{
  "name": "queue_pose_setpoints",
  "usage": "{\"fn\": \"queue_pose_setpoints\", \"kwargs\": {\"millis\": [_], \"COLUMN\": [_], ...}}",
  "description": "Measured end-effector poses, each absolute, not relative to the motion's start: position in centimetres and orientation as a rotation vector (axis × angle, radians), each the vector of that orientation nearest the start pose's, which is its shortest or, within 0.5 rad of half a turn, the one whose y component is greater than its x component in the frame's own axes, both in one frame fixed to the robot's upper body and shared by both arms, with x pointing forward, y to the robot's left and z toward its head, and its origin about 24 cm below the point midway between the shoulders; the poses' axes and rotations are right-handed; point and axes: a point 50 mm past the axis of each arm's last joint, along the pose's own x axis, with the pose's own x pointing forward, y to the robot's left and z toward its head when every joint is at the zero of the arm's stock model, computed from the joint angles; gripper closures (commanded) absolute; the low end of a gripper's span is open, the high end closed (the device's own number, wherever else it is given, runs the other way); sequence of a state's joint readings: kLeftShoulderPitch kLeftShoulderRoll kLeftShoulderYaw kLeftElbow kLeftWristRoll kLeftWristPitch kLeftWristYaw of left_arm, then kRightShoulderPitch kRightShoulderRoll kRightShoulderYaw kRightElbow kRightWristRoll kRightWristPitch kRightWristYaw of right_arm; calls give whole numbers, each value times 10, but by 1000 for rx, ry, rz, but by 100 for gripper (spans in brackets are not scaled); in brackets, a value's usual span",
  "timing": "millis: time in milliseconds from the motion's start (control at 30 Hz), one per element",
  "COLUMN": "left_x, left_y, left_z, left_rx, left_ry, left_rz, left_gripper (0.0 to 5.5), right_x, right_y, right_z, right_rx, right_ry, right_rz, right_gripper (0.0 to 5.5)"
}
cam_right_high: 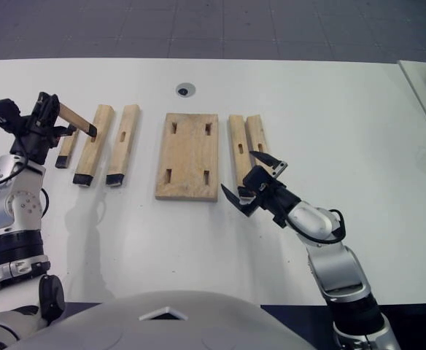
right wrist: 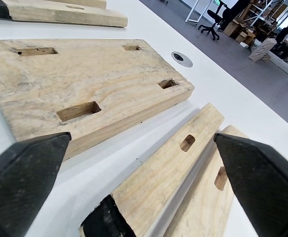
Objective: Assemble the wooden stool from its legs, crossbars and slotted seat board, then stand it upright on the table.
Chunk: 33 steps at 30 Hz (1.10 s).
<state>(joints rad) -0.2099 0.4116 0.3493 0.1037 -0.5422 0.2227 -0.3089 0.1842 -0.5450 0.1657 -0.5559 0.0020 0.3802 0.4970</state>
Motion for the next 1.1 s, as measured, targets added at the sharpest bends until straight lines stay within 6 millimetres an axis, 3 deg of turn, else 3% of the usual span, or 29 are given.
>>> {"fn": "queue_pose_setpoints", "kwargs": {"millis": [533,800,1000,1100], "left_x": [278,282,285,285], "left_y": [284,277,275,276], "left_z": [97,96,98,99], "left_rx": [-177,-14,-11,-33], "left_ry": [-32,25,35,47], "left_rz": [-27,-67,-56,-45], "left_gripper": [509,509,509,445], "right_x": [197,197,197,197], "right_y": [-159,-159,-159,-160], "right_z": [82,82,81,81], "right_rx": [-493,-496,-496,-496], "right_ry": [189,189,191,191], "right_rz": [693,692,691,691], "right_gripper": [10,10,10,10]}}
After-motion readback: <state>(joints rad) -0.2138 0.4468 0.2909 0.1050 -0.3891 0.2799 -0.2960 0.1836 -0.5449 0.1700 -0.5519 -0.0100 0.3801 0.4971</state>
